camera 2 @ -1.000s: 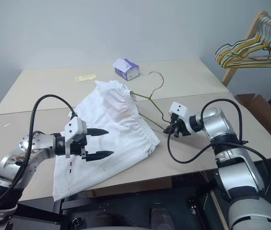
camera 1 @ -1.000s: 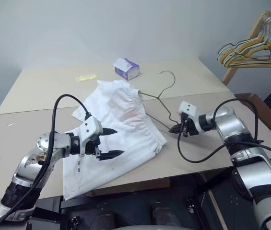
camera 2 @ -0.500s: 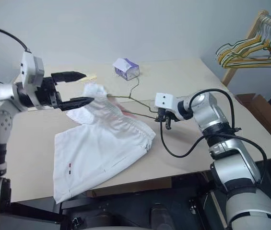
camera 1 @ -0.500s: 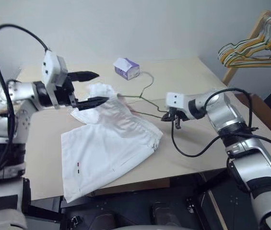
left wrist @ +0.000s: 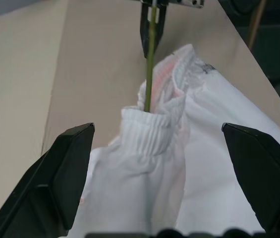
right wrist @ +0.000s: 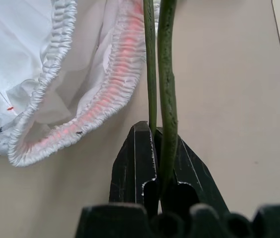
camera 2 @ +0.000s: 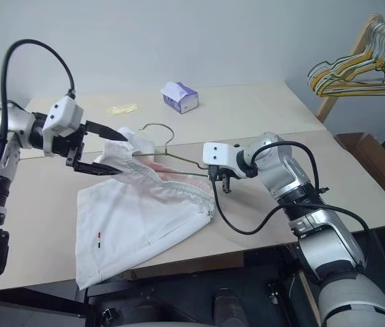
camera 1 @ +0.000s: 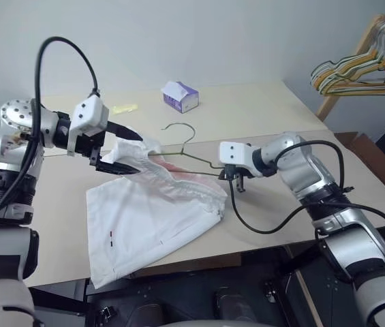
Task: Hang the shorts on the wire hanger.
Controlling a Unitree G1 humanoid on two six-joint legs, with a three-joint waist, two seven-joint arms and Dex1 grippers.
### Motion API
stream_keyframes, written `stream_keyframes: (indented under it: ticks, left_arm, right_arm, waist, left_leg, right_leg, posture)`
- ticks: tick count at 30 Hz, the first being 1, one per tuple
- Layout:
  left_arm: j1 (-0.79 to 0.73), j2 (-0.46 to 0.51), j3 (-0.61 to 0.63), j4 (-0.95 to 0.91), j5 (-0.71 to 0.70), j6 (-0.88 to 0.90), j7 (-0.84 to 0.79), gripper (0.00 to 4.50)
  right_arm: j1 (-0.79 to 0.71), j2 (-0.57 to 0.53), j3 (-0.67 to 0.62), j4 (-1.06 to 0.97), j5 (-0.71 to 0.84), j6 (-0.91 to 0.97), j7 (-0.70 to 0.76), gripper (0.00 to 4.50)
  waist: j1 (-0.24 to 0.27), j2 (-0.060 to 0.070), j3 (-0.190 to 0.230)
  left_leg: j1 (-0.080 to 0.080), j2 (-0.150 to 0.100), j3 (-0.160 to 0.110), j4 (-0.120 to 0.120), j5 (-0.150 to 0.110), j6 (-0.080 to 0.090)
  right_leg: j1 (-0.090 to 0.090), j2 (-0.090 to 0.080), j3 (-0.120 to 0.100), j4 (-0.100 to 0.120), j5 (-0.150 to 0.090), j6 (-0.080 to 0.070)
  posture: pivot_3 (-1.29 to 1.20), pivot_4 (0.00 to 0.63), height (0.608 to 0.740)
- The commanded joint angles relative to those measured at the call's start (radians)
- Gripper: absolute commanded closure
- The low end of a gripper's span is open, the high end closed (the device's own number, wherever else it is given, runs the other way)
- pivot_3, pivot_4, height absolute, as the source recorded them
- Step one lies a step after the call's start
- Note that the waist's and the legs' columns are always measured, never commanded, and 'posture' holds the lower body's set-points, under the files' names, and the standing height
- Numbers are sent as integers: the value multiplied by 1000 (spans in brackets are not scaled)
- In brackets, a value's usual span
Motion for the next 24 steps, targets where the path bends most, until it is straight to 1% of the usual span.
stream_keyframes:
  ticks: [1,5,8,13,19,20,24]
  left_arm:
    - [-56,13,-48,45,1,-45,-4,33]
    - [-86,-5,-102,97,-3,-54,-4,33]
    - [-89,-13,-134,115,-7,-70,-4,603]
    - [-108,-28,-142,152,2,-81,-4,2255]
    - [-119,-35,-138,177,1,-100,-4,4284]
    - [-120,-35,-139,180,0,-101,-4,4461]
    - [-124,-50,-119,214,53,-136,-3,4461]
  right_arm:
    - [-13,-1,-9,-64,3,32,4,4500]
    - [-11,-3,-6,-108,19,73,24,4500]
    - [-12,0,-4,-126,17,93,23,4500]
    - [-17,-2,-3,-131,16,107,20,4500]
    - [-15,-9,1,-133,7,99,14,4500]
    - [-16,-10,5,-131,3,104,14,4500]
    - [-18,11,-20,-125,17,85,-25,4500]
  waist:
    - [0,0,0]
    - [-1,0,0]
    - [-2,0,0]
    - [-7,0,0]
    - [-24,0,0]
    - [-25,0,0]
    - [-33,0,0]
  left_leg:
    - [0,0,0,0,0,0]
    - [-2,0,0,1,0,0]
    - [-4,0,0,1,0,0]
    - [-9,0,0,3,0,0]
    - [-10,0,0,4,0,0]
    - [-10,0,0,4,0,0]
    - [-9,0,0,4,0,0]
  right_leg:
    - [0,0,0,0,0,0]
    - [-2,0,0,1,0,0]
    - [-3,0,0,2,0,0]
    - [-10,0,0,8,0,0]
    - [-11,0,0,11,0,0]
    - [-11,0,0,11,0,0]
    - [-11,0,1,11,0,0]
  posture:
    - [-50,0,740]
    - [-55,0,740]
    - [-58,0,740]
    - [-61,0,740]
    - [-63,0,740]
    - [-62,0,740]
    - [-63,0,740]
